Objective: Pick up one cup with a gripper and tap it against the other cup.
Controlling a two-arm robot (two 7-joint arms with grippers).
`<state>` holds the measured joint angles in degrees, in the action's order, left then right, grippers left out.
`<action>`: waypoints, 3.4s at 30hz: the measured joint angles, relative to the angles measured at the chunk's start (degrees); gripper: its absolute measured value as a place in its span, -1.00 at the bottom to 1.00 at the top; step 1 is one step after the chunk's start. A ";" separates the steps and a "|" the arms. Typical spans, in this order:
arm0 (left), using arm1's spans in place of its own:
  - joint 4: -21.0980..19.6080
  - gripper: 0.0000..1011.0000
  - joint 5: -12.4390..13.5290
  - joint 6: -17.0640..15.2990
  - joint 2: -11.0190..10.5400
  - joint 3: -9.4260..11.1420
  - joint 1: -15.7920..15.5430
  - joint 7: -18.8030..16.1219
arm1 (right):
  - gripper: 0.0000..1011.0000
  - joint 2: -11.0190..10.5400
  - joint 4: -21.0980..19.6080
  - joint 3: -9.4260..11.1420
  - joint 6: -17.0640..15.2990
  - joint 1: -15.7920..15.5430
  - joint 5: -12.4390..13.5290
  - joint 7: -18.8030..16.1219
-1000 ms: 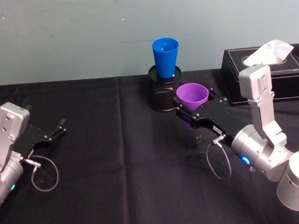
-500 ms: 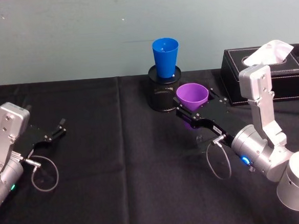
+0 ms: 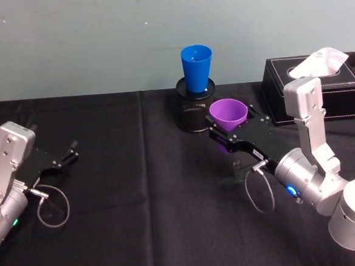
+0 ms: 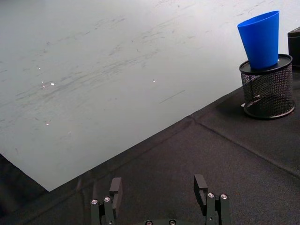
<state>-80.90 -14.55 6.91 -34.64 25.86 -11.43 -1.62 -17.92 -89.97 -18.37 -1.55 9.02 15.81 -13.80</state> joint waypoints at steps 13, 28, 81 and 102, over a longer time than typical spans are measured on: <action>0.00 0.98 0.00 0.00 0.00 0.00 0.00 0.00 | 0.48 0.00 0.00 0.00 0.00 0.00 0.00 0.00; 0.00 0.98 0.00 0.00 0.00 0.00 0.00 0.00 | 0.48 0.00 0.00 0.00 0.00 0.00 0.00 0.00; 0.00 0.98 0.00 0.00 0.00 0.00 0.00 0.00 | 0.48 11.56 29.48 0.70 3.16 21.72 -1.21 -3.76; 0.00 0.98 0.00 0.00 0.00 0.00 0.00 0.00 | 0.48 12.12 30.17 0.91 3.05 22.32 -1.37 -3.68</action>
<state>-80.90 -14.54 6.91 -34.65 25.86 -11.43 -1.62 -5.80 -59.80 -17.45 1.50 31.35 14.44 -17.48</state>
